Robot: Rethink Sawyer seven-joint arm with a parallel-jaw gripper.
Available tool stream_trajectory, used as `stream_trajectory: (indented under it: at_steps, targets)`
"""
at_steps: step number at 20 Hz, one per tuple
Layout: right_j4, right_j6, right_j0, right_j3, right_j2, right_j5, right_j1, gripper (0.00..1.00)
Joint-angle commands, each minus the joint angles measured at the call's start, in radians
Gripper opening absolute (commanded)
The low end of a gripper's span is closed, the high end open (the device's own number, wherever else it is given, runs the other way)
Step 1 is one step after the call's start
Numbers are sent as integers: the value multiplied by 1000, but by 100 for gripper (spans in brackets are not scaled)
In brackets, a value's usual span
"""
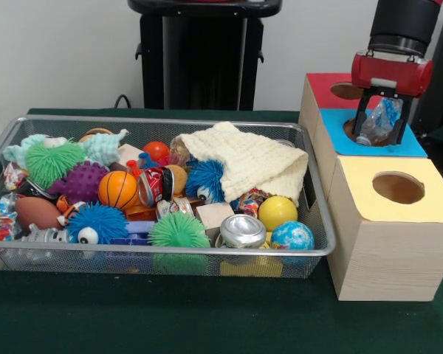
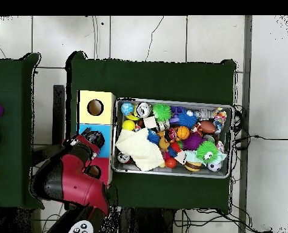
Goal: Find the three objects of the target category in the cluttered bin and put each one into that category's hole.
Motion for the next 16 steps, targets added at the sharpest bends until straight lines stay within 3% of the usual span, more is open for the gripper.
stream_trajectory:
  at_steps: [1,16]
  targets:
    - [-26,227,-61,-33,175,-91,208,100]
    - [-49,196,-77,-28,176,-58,191,100]
